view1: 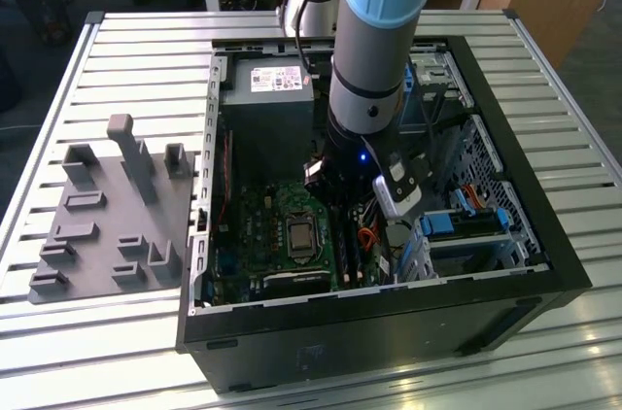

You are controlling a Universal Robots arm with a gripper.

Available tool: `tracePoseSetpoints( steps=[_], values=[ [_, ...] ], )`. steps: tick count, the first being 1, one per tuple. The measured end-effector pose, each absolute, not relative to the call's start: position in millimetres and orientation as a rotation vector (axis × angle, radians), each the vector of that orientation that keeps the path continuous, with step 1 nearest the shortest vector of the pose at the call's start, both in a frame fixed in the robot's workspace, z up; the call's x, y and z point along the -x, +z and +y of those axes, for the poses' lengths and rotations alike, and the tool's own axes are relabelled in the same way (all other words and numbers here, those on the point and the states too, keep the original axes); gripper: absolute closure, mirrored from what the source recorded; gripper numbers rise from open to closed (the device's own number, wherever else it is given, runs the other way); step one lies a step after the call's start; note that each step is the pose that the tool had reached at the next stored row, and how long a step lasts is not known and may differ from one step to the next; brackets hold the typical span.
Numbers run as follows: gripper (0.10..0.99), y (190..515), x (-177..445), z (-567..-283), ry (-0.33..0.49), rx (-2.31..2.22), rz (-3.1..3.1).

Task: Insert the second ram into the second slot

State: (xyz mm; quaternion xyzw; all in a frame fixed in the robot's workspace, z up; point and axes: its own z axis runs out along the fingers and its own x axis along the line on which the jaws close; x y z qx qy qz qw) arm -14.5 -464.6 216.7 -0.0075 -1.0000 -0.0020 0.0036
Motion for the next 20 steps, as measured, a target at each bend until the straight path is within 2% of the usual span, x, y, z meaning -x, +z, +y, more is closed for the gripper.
tracePoseSetpoints(
  steps=[20],
  values=[
    [0.98,236.9,14.7,-464.5,-0.006,0.024,-3.135]
  ],
)
